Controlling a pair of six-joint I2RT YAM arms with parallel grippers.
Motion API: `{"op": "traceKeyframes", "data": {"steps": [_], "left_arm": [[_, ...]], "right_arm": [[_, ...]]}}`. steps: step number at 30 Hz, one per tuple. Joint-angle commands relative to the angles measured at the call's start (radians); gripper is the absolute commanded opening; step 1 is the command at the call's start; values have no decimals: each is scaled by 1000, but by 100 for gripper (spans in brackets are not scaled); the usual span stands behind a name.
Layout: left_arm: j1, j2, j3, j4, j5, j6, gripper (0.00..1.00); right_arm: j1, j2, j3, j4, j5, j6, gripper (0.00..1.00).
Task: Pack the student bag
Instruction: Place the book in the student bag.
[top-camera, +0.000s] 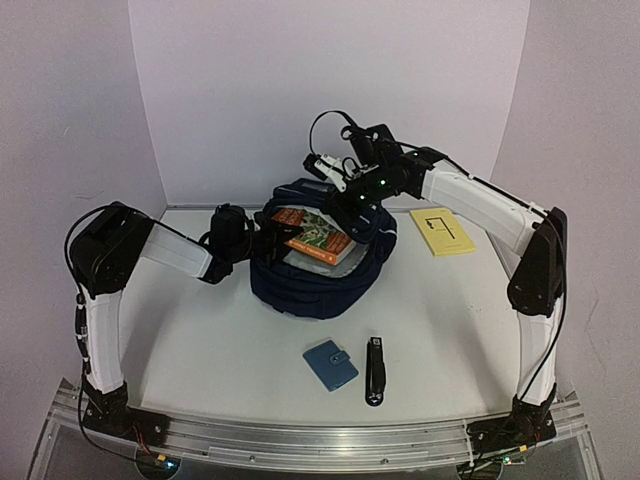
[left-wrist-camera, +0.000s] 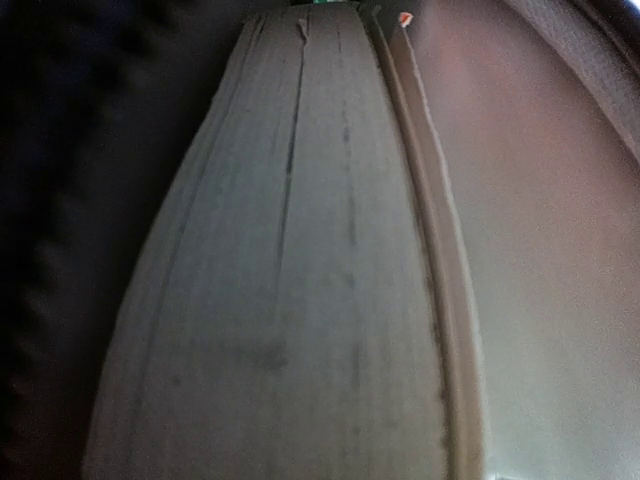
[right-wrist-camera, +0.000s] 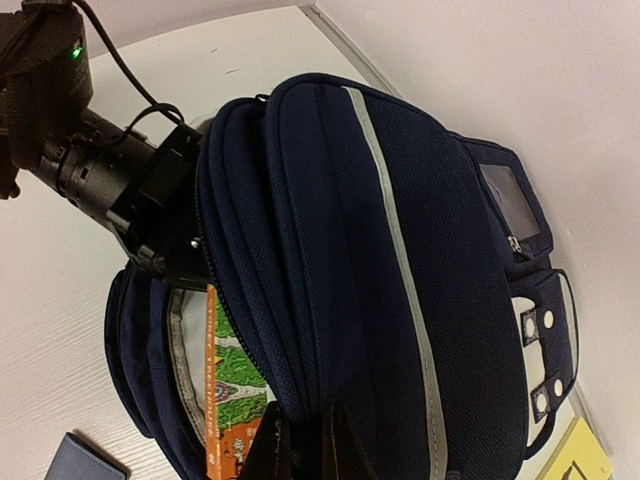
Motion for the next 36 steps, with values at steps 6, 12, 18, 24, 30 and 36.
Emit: {"op": "traceKeyframes", "data": {"steps": [6, 12, 18, 24, 30, 36], "left_arm": [[-27, 10, 136, -101, -133, 5, 33], [-81, -124, 113, -294, -211, 91, 63], [-110, -211, 108, -511, -255, 62, 66], [-135, -252, 74, -557, -273, 31, 68], [-155, -263, 7, -443, -300, 19, 39], [-129, -160, 91, -381, -290, 11, 4]], "right_arm": [[24, -73, 43, 45, -116, 13, 0], [24, -58, 66, 45, -86, 7, 0], [24, -50, 81, 45, -78, 6, 0], [24, -43, 87, 44, -77, 6, 0], [24, -45, 76, 44, -97, -5, 0], [24, -55, 55, 39, -144, -10, 0]]}}
